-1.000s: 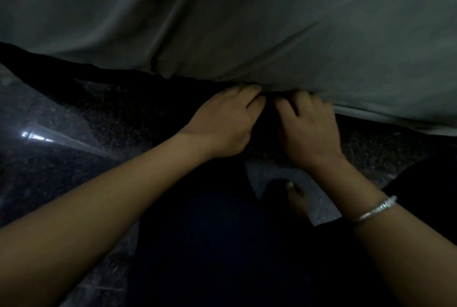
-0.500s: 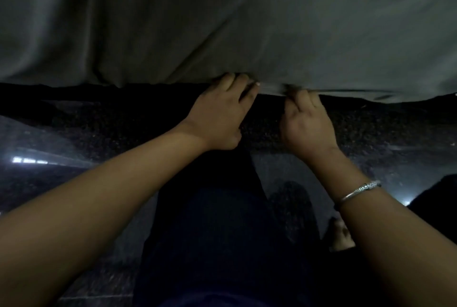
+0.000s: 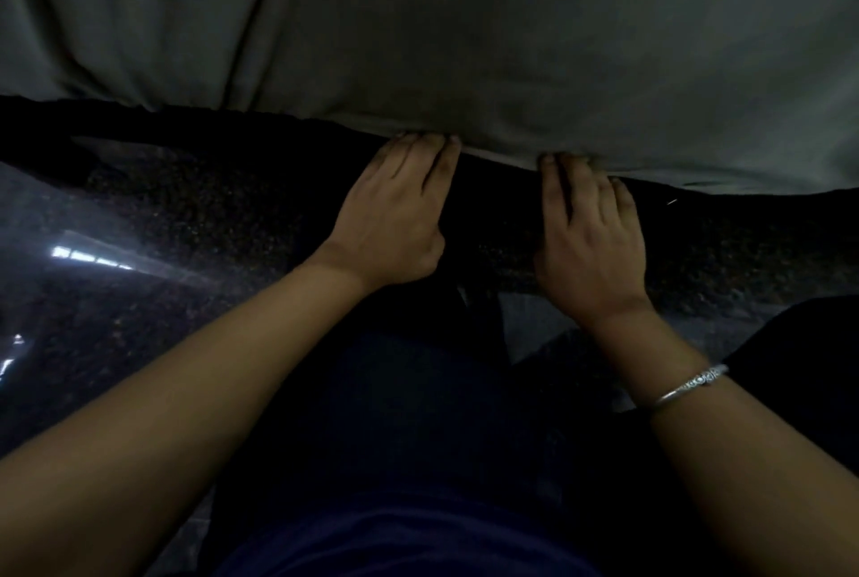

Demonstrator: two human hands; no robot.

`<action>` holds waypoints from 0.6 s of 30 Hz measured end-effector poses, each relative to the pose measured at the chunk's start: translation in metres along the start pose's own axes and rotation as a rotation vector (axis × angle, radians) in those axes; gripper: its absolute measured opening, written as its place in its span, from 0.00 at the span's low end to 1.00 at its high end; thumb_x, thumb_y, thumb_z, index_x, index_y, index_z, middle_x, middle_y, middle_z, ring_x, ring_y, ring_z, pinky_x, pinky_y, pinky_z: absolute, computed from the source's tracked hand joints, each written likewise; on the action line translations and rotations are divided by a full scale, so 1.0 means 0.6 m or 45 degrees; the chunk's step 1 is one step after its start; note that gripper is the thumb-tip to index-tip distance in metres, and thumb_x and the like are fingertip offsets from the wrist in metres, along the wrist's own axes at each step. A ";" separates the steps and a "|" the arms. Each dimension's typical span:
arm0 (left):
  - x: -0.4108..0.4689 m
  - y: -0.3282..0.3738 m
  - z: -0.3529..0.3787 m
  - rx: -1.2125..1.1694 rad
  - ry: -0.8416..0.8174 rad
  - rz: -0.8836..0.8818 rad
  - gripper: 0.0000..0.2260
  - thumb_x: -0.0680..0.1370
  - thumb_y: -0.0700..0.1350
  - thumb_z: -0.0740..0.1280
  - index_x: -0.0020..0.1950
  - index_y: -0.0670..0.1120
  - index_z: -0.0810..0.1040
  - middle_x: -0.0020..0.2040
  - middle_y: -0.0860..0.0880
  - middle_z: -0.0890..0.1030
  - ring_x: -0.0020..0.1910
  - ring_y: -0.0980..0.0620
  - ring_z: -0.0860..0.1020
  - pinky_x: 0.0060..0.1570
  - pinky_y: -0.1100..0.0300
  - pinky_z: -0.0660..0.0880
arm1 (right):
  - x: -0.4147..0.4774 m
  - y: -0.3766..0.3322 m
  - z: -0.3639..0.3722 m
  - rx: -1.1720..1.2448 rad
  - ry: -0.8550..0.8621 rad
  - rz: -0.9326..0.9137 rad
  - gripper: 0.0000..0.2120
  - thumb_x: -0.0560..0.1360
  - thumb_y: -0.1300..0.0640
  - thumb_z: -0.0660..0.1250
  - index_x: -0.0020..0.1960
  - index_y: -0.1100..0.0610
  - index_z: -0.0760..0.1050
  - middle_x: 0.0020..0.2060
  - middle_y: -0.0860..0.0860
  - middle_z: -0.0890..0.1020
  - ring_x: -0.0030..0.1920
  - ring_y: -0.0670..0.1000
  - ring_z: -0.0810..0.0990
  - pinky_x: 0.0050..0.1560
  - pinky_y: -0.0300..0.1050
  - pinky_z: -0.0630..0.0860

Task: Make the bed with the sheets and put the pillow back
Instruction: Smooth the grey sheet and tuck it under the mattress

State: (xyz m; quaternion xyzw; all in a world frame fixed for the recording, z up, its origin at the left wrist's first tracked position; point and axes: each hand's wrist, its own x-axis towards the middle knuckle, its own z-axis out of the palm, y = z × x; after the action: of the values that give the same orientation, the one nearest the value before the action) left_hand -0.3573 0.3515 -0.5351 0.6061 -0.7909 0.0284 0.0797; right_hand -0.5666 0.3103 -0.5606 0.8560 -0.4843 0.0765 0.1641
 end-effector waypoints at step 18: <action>0.112 0.024 -0.035 0.007 -0.354 -0.112 0.34 0.71 0.57 0.66 0.71 0.39 0.64 0.64 0.38 0.73 0.61 0.38 0.72 0.59 0.52 0.69 | 0.079 0.021 -0.016 0.235 -0.232 0.106 0.42 0.60 0.51 0.74 0.68 0.66 0.66 0.62 0.64 0.73 0.63 0.64 0.71 0.66 0.59 0.62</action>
State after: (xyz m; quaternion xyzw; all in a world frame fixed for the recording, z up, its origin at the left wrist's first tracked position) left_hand -0.3861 0.2944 -0.5028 0.6385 -0.7668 -0.0572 -0.0310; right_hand -0.5527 0.2697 -0.5356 0.8499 -0.5233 0.0494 0.0369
